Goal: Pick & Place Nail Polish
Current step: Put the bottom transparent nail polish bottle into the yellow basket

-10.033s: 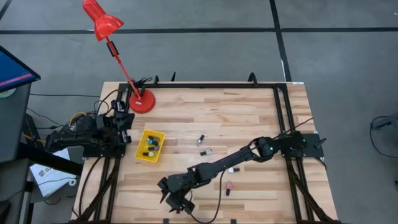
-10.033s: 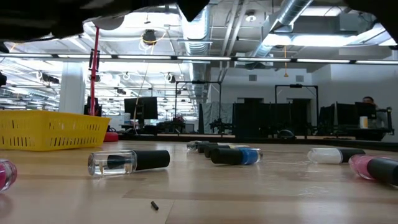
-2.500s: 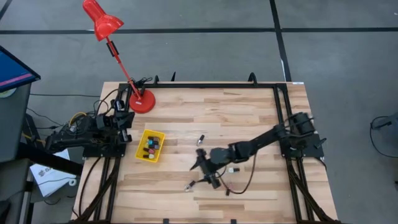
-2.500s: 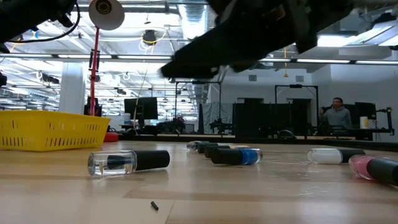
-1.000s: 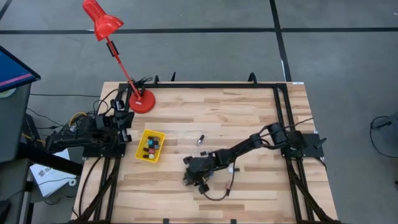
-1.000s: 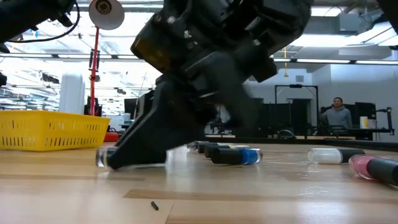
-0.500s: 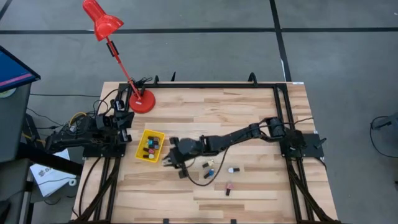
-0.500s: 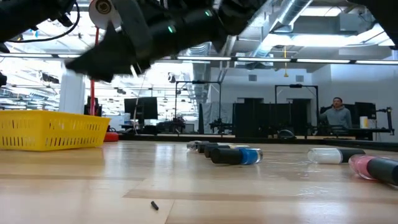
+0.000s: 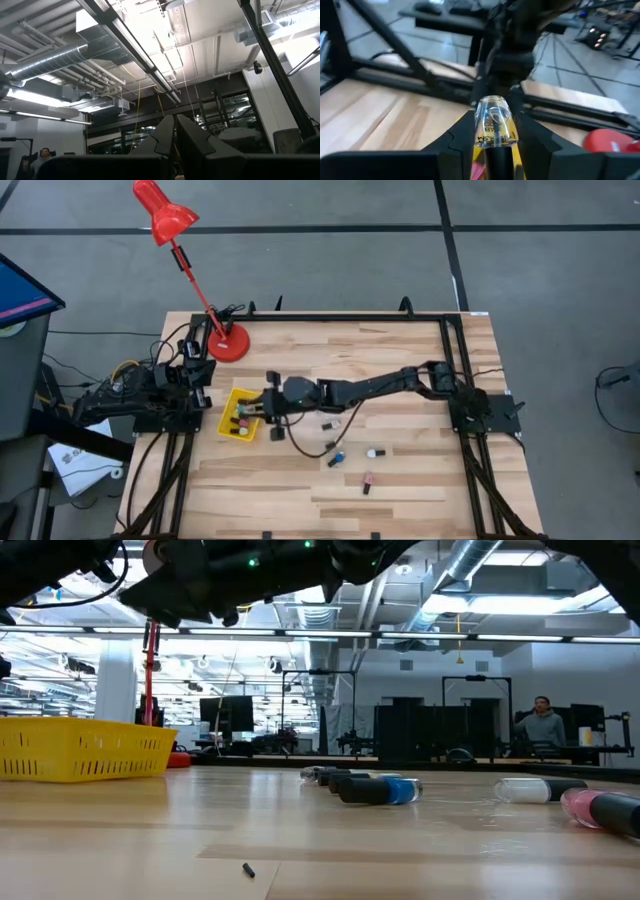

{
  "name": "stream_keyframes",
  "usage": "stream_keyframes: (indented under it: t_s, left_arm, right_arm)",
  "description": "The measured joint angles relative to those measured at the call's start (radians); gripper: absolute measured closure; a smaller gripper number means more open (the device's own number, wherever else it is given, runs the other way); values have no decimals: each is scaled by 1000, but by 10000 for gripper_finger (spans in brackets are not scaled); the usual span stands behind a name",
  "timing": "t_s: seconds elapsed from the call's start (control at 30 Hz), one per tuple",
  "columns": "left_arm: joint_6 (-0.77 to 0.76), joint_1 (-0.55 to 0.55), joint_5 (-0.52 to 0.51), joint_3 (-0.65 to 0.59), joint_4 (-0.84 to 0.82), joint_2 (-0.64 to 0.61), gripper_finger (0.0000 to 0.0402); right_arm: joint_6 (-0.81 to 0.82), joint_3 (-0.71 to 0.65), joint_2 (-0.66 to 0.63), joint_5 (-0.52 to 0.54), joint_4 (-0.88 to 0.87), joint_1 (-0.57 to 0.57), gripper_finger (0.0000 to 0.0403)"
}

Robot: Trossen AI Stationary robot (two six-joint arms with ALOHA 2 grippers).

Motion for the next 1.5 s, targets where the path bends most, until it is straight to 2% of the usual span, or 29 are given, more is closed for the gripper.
stream_keyframes:
  t_s: [0.3,0.5,0.73,0.93,1.13,1.5]
  left_arm:
    - [0,0,0,0,0,0,387]
    - [0,0,0,0,0,0,387]
    - [0,0,0,0,0,0,387]
    - [0,0,0,0,0,0,387]
    - [0,0,0,0,0,0,387]
    - [0,0,0,0,0,0,387]
  right_arm:
    - [54,3,37,18,156,-37,294]
    - [98,82,146,19,187,-55,294]
    - [125,276,288,19,66,-62,294]
    - [125,393,357,19,-65,-67,289]
    - [124,388,357,68,-118,-68,285]
    - [124,387,358,67,-174,-69,284]
